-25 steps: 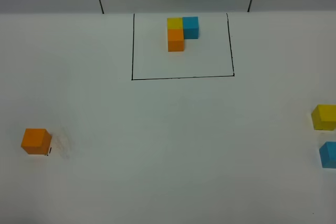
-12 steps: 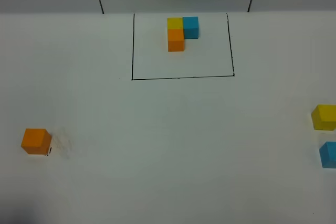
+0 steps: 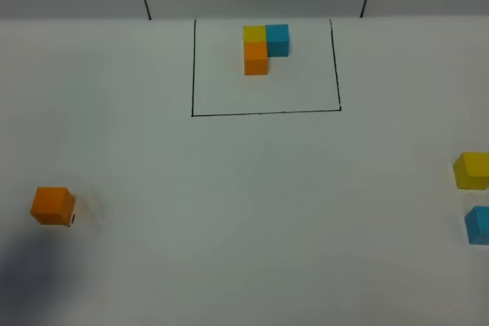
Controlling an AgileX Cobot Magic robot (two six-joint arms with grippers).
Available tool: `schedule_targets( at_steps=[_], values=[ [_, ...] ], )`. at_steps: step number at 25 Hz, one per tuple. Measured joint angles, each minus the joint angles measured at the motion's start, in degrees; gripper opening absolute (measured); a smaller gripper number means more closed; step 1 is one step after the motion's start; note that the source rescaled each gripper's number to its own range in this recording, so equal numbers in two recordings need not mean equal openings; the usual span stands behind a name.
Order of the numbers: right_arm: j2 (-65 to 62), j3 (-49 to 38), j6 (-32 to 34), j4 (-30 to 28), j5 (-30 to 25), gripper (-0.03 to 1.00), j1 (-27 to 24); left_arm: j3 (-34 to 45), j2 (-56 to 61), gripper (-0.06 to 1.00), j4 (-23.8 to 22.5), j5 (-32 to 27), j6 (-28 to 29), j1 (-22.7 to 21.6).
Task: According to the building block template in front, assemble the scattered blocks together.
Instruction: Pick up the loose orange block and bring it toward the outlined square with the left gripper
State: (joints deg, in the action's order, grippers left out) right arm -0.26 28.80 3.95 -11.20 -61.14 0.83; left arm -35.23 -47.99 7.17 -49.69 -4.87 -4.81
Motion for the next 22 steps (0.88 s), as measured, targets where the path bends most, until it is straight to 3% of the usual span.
schedule_targets(
  at_steps=[6,14,22],
  values=[
    [0.0,0.0,0.0,0.0,0.0,0.00,0.0,0.0,-7.9,0.87,0.0,5.1,-1.6,0.2],
    [0.0,0.0,0.0,0.0,0.0,0.00,0.0,0.0,-20.6,0.87,-0.1,14.6,-0.3,5.8],
    [0.0,0.0,0.0,0.0,0.0,0.00,0.0,0.0,-32.3,0.87,-0.4,24.0,-0.1,6.0]
  ],
)
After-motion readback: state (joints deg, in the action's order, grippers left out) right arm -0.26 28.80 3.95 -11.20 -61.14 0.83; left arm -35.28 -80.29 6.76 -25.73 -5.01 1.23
